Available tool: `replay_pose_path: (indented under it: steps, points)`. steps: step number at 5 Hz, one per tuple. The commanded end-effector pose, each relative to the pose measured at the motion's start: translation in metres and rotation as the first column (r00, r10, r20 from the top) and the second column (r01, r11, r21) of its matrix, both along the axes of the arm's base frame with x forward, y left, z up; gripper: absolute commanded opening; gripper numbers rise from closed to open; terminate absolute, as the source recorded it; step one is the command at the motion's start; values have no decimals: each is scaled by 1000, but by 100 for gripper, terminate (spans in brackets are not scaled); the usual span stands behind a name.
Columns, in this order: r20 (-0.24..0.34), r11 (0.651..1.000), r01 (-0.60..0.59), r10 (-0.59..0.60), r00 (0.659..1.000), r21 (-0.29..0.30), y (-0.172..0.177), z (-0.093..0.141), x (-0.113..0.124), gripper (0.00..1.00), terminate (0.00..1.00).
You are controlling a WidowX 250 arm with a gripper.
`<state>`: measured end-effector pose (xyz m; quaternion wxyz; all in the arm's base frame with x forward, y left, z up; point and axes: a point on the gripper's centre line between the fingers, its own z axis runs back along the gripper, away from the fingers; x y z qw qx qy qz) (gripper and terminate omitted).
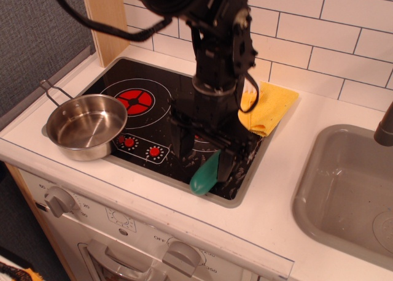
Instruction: Move cucumber to lower right of cooktop
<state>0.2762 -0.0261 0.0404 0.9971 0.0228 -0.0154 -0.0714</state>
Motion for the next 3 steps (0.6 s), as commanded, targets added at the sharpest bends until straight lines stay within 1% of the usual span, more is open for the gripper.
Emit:
replay_pose_path:
  steps: [1,2,3]
  points:
    - [38,999,43,-42,998,-20,1,34,5,100,0]
    - [38,999,43,-42,998,-20,1,34,5,100,0]
    - [38,999,43,-42,998,-20,1,34,5,100,100]
